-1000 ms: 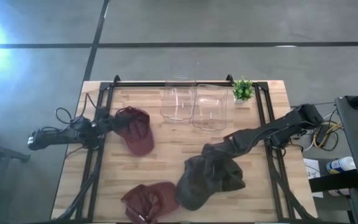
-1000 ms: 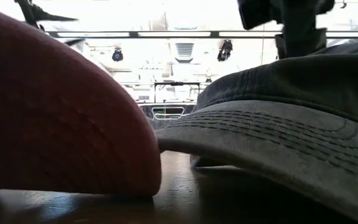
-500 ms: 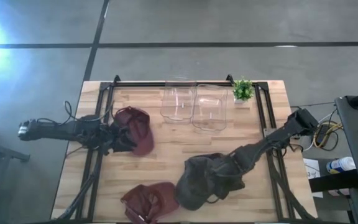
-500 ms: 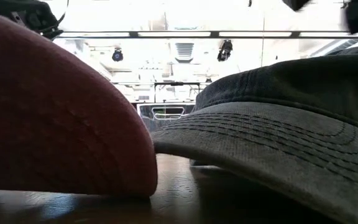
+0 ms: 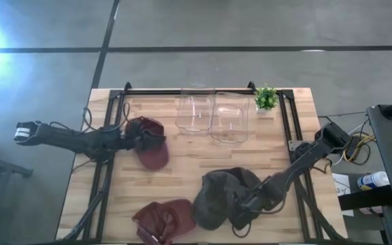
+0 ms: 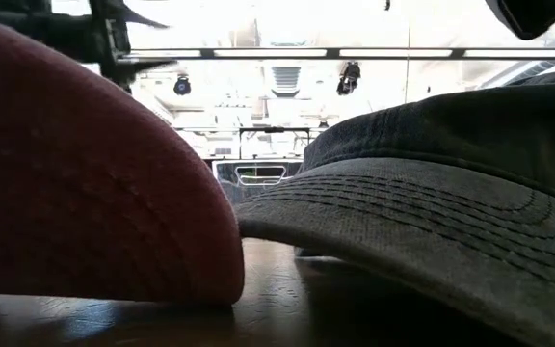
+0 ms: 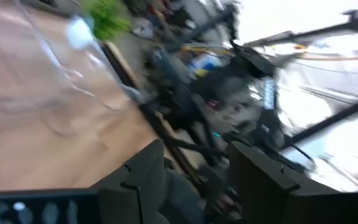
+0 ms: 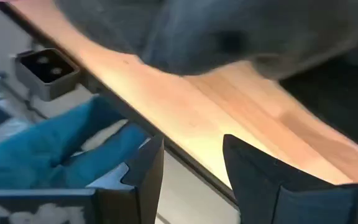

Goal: Pick & Place hat
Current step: Put the left black cap into the left transparent bin

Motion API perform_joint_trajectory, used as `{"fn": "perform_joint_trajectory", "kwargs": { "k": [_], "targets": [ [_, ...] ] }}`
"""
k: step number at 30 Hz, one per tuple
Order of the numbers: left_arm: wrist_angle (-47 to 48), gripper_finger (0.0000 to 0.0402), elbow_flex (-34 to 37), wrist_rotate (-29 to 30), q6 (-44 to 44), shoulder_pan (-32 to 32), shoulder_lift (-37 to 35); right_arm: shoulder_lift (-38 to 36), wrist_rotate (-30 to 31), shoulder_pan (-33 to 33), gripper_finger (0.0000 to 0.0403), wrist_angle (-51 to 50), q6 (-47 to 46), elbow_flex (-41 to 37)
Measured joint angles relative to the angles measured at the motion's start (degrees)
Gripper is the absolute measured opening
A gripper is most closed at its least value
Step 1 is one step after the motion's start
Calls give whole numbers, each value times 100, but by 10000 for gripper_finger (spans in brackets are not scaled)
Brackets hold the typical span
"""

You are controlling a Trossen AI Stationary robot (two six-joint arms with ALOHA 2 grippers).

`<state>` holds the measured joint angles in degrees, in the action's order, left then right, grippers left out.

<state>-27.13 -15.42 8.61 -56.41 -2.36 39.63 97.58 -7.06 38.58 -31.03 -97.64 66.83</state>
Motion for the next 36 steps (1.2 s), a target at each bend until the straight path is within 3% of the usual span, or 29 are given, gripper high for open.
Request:
{"fn": "perform_joint_trajectory", "kwargs": {
  "k": [4,8,12,18,23,27,36],
  "targets": [
    [1468,177,-973,-230,271,-275,678,0,615,230,162,844,-403,-456],
    [3656,177,-2342,1,1570,-918,1865,-6,1448,486,162,1013,-824,-718],
    [4773,177,-3411,135,2619,-1547,3101,-37,2392,714,162,1025,-1317,-854],
    [4749,177,-4343,138,3421,-2100,4496,-12,3456,879,162,1043,-1634,-975],
    [4519,177,-4713,145,3592,-2041,5390,120,3682,662,162,1052,-1358,-1102],
    [4112,177,-4813,49,3548,-1961,6121,114,4265,517,162,1225,-691,-1046],
    [3877,177,-5787,25,3653,-1960,7200,86,4200,50,162,1754,1269,-715]
  ]
}}
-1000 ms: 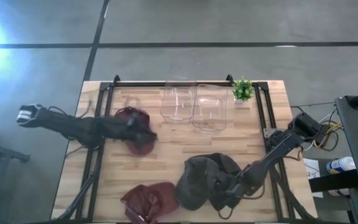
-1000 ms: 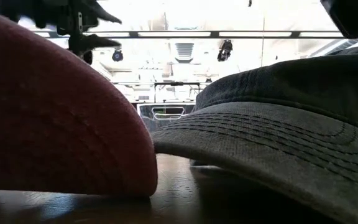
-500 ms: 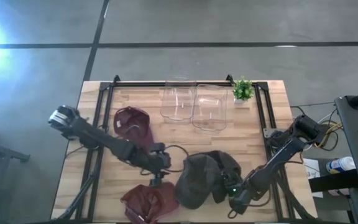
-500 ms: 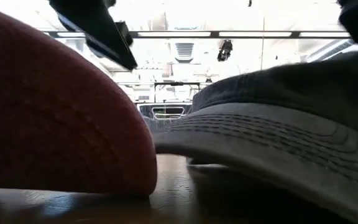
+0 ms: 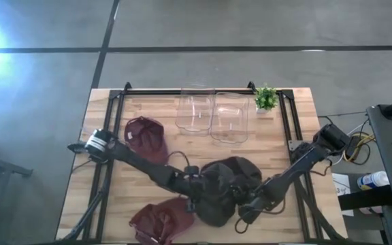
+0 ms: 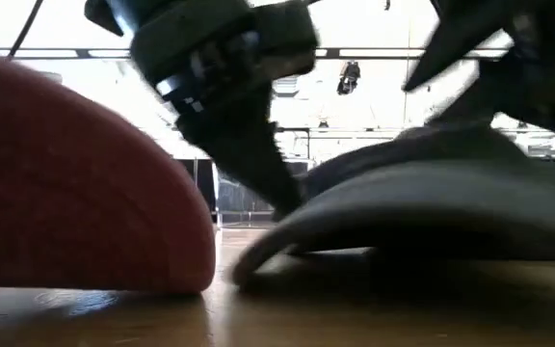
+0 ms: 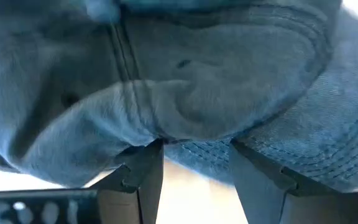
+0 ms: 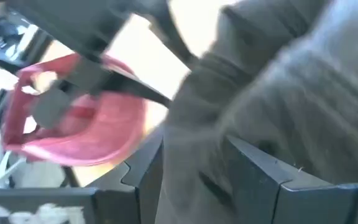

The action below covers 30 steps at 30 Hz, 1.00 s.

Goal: Pick & Place hat
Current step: Put the left black cap into the left transparent bin

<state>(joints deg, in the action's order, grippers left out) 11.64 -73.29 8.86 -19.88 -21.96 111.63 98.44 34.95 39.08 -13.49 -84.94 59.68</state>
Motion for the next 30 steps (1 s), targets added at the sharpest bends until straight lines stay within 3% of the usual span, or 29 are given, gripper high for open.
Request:
{"fn": "perform_joint_trajectory", "kwargs": {
  "k": [6,10,13,16,20,22,26,30],
  "targets": [
    [90,177,-750,204,739,0,81,-49,-74,-267,162,81,1440,473],
    [689,177,-855,686,834,6,-48,-180,-354,-309,162,-559,1712,808],
    [838,177,-740,820,769,-5,-215,-298,-588,-130,162,-1540,1264,925],
    [820,177,-706,823,840,-83,-244,-322,-1285,195,162,-2237,361,864],
    [589,177,-755,820,1681,-233,-247,-311,-2017,778,162,-1840,-1061,503],
    [438,177,-742,817,2106,-245,-238,-268,-1913,1073,162,-1364,-1741,296],
    [187,177,-700,647,2411,-169,-207,-101,-1108,1460,162,-846,-2720,-126],
    [149,177,-702,284,2431,-141,-205,82,-814,1541,162,-811,-3110,-364]
  ]
}}
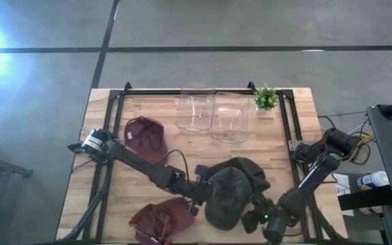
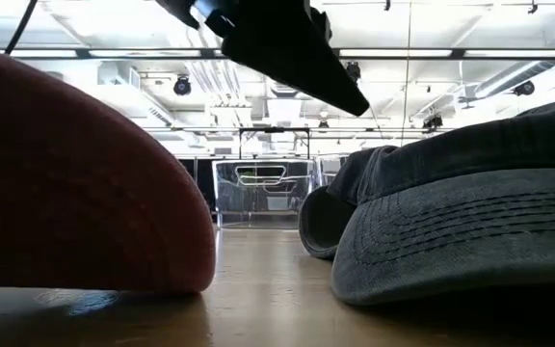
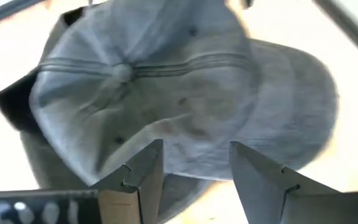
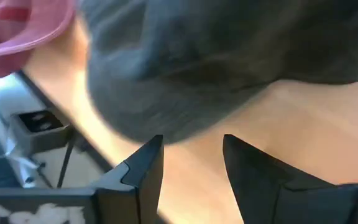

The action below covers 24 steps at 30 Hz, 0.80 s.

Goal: Pick & Place hat
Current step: Put the left black cap into the left transparent bin

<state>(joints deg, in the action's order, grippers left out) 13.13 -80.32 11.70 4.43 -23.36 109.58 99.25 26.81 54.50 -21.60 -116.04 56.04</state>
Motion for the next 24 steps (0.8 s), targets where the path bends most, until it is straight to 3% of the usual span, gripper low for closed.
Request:
{"fn": "perform_joint_trajectory", "kwargs": {
  "k": [12,18,21,24],
  "targets": [
    [-509,177,-2,-570,-38,1,431,49,520,3,162,9,7,-778],
    [-664,177,-2,-660,-99,5,724,58,1406,-30,162,1993,791,-1449],
    [-712,177,-13,-689,-169,1,787,57,1475,-172,162,3052,1656,-1676],
    [-788,177,-11,-856,-163,-13,814,62,1454,-428,162,3371,2346,-1744]
  ]
}}
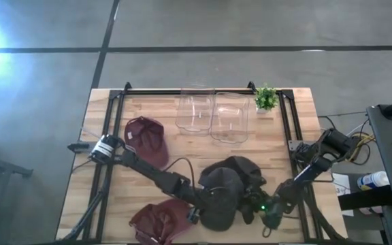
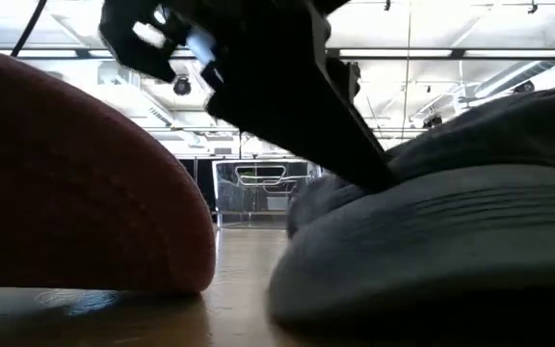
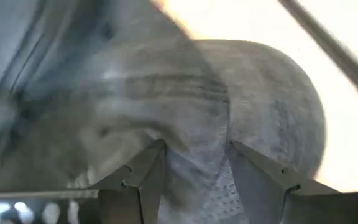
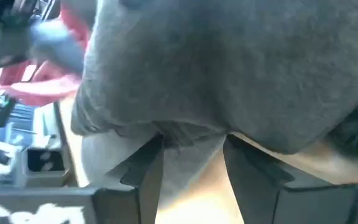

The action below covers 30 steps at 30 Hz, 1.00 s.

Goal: Pick & Place hat
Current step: Put the left black cap into the left transparent bin

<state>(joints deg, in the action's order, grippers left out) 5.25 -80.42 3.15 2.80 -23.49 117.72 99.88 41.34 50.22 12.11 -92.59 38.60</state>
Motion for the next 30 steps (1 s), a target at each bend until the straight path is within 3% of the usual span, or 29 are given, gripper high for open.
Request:
{"fn": "perform_joint_trajectory", "kwargs": {
  "k": [8,11,15,20,26,30],
  "targets": [
    [-20,177,-220,-149,422,-13,19,-499,-19,-395,162,152,1334,186],
    [-77,177,-297,198,573,27,15,-951,-104,-459,162,314,2102,370],
    [-58,177,-372,982,760,109,17,-1396,-734,-653,162,267,3077,570],
    [46,177,-507,1431,742,194,17,-1349,-1737,-1076,162,214,3294,650],
    [1736,177,-778,1543,-281,148,-154,-943,-2031,-1284,162,94,2902,635],
    [3068,177,-847,1452,-1365,-61,-356,-602,-2597,-1388,162,133,2798,658]
  ]
}}
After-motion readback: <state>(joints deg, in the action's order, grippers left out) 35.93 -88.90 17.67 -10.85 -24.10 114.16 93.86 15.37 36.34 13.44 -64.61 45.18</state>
